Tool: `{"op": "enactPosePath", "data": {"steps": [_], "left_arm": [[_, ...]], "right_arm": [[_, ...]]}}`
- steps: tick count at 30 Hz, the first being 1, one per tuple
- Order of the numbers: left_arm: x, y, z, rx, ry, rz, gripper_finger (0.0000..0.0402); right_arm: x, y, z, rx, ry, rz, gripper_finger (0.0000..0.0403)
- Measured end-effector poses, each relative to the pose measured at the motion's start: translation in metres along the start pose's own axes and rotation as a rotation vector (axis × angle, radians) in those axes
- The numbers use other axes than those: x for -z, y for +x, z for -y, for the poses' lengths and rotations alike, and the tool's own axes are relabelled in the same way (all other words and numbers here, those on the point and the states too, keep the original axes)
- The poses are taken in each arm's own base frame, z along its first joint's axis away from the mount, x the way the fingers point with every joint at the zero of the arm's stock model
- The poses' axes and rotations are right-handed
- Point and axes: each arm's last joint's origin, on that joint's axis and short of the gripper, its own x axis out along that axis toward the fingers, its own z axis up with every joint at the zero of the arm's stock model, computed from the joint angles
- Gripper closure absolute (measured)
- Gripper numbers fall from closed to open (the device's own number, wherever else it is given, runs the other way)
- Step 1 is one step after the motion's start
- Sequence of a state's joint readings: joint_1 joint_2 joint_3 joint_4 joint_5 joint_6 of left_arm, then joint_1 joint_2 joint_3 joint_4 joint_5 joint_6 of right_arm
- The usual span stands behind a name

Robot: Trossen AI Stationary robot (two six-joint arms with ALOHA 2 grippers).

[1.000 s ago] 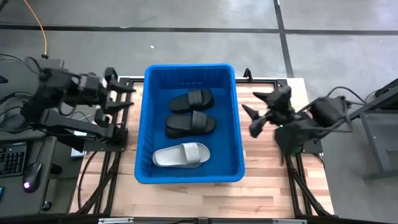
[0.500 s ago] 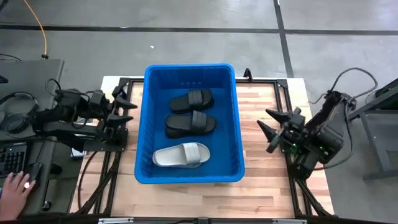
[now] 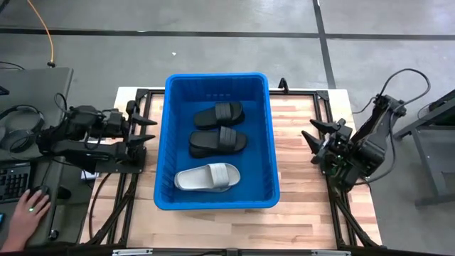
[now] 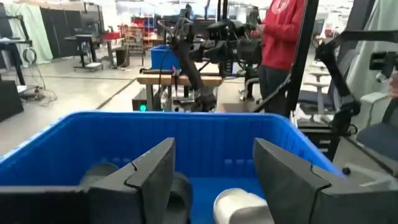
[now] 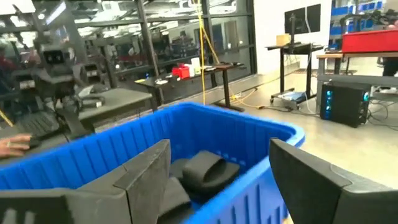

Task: Pick and place slides into bin
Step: Return to Home Position

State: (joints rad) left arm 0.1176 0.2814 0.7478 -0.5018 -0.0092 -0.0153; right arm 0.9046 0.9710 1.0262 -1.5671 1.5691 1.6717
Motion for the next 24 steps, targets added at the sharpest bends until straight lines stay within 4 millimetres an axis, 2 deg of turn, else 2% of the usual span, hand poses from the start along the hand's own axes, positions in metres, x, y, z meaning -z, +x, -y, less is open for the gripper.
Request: {"op": "enactPosePath", "data": {"steps": [5, 9, 12, 14, 17, 24], "left_arm": [[-0.002, -0.001, 0.000, 0.011, -0.009, 0.082, 0.0195], [-0.003, -0.006, 0.000, 0.007, -0.019, 0.242, 0.0195], [0.016, -0.009, 0.000, 0.003, -0.013, 0.174, 0.0195], [0.027, -0.008, -0.001, -0.020, -0.071, 0.182, 0.0195], [0.027, -0.013, -0.001, -0.003, -0.092, 0.302, 0.0195], [0.033, -0.015, -0.001, -0.015, -0.070, 0.289, 0.0195]], "right_arm": [[0.042, 0.000, 0.020, -0.001, 0.014, 0.000, 0.0142], [0.062, 0.000, 0.030, -0.001, 0.149, 0.001, 0.0142], [0.069, 0.000, 0.031, -0.002, 0.135, 0.002, 0.0142], [0.069, 0.000, 0.031, -0.002, 0.122, 0.002, 0.0142], [0.060, 0.000, 0.028, -0.002, 0.122, 0.004, 0.0142], [0.044, 0.000, 0.022, 0.004, 0.091, -0.025, 0.0142]]}}
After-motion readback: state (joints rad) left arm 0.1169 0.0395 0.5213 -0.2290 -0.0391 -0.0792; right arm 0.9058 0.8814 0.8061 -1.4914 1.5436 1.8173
